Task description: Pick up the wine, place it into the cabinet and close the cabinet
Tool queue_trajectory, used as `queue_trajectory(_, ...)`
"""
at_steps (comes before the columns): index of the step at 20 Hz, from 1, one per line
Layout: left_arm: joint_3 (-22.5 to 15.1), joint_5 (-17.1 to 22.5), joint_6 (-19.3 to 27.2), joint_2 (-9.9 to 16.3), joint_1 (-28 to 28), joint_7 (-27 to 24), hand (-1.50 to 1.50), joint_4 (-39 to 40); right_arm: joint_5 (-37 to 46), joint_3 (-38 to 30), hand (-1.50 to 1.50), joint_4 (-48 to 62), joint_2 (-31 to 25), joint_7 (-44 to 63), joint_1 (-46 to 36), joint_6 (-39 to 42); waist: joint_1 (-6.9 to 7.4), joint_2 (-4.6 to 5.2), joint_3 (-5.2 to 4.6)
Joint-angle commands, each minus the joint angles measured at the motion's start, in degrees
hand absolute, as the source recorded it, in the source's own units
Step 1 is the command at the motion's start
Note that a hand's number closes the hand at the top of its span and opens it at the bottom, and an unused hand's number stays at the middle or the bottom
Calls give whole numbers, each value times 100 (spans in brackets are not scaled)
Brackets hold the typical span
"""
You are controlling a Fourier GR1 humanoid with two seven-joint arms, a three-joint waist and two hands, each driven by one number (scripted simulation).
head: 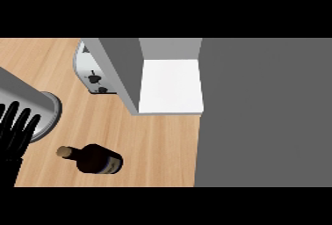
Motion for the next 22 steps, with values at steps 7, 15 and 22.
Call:
queue_trajectory(7,208,-669,-658,-122,355,-1824,-150,1804,-950,-307,-150,-956,-155,87,582,356,-18,-2,2)
queue_trajectory(15,-136,-923,-611,-189,-167,-2333,-150,3041,-1003,-408,-150,-1005,-139,178,555,452,-39,5,2)
queue_trajectory(22,142,-659,-1673,120,-441,-3108,-150,4456,-691,-130,-150,-850,130,34,536,398,-17,5,-1)
